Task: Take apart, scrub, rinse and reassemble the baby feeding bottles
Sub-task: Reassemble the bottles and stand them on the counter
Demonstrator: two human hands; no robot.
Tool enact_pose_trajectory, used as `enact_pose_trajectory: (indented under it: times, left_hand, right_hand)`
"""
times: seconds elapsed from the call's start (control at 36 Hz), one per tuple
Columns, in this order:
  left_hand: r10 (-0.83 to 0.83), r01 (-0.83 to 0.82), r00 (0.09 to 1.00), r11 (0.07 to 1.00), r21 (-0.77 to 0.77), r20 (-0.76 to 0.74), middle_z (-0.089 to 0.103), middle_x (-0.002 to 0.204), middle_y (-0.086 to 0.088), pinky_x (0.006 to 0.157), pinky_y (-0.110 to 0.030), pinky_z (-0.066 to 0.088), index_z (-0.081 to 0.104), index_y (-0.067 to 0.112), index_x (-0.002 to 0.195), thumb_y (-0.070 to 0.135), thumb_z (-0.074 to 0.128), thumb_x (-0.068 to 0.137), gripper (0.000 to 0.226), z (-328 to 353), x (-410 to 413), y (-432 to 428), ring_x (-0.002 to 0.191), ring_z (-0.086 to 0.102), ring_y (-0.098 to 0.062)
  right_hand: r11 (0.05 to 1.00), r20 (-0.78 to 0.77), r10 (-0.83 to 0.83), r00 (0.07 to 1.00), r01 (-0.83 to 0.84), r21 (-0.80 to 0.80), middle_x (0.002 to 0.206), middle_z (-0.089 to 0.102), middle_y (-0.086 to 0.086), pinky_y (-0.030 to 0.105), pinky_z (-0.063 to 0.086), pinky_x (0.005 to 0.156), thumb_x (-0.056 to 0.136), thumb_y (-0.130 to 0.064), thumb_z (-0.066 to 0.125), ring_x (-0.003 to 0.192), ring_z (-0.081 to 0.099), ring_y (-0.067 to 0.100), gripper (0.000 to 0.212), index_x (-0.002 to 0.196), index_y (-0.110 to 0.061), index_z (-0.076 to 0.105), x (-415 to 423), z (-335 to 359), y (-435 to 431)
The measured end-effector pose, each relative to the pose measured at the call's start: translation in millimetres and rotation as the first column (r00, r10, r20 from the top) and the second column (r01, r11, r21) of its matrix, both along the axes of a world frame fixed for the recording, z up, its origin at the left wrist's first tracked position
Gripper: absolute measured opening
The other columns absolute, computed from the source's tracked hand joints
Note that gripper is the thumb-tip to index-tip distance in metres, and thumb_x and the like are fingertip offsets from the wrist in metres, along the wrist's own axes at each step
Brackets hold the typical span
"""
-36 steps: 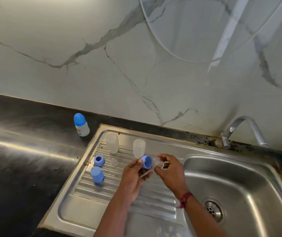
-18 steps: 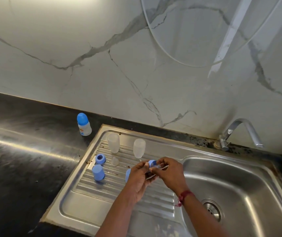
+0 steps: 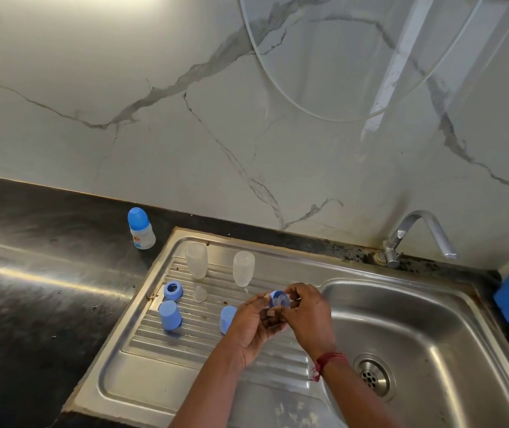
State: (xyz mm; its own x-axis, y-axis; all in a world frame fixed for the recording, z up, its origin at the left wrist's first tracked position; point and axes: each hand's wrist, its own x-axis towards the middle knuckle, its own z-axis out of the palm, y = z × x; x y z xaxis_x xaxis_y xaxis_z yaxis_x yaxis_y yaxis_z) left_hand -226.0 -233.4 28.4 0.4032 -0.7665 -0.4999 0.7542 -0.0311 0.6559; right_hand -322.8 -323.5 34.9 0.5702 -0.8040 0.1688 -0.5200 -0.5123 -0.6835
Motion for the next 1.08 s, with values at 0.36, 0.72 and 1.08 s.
enact_pose_trajectory:
  times: [0.36,0.72,1.08]
  left_hand:
    - [-0.081,0.086,0.992,0.995,0.048,-0.097,0.067,0.099,-0.03,0.082,-0.047,0.059,0.062,-0.007,0.115,0.016,0.059,0.096,0.03,-9.7,-2.0,2.1,0.084,0.067,-0.035]
    - [-0.231,0.137,0.913,0.95,0.281,0.335,0.074,0.081,-0.017,0.071,-0.038,0.061,0.06,0.003,0.112,0.015,0.04,0.106,0.024,-9.5,-7.0,-5.4,0.069,0.071,-0.024]
    - [-0.346,0.023,0.627,0.904,0.427,0.698,0.069,0.076,-0.006,0.065,-0.047,0.058,0.057,0.032,0.09,0.016,0.046,0.097,0.021,-25.7,-20.3,-8.2,0.07,0.07,-0.032]
  right_hand:
    - [0.995,0.065,0.063,0.996,-0.058,-0.079,0.093,0.068,-0.002,0.03,0.059,0.075,0.073,-0.001,0.082,0.083,0.065,0.011,0.029,0.098,-0.011,0.073,-4.2,-8.2,3.8]
    - [0.887,0.031,-0.064,0.997,0.043,0.459,0.087,0.076,-0.006,0.037,0.06,0.083,0.082,-0.012,0.072,0.082,0.072,0.011,0.02,0.1,-0.017,0.077,-8.9,-13.1,-8.7]
    - [0.865,-0.016,-0.061,0.998,0.061,0.498,0.073,0.074,0.003,0.042,0.061,0.072,0.079,0.005,0.063,0.071,0.072,0.02,0.027,0.084,-0.018,0.076,-9.2,-15.5,1.1]
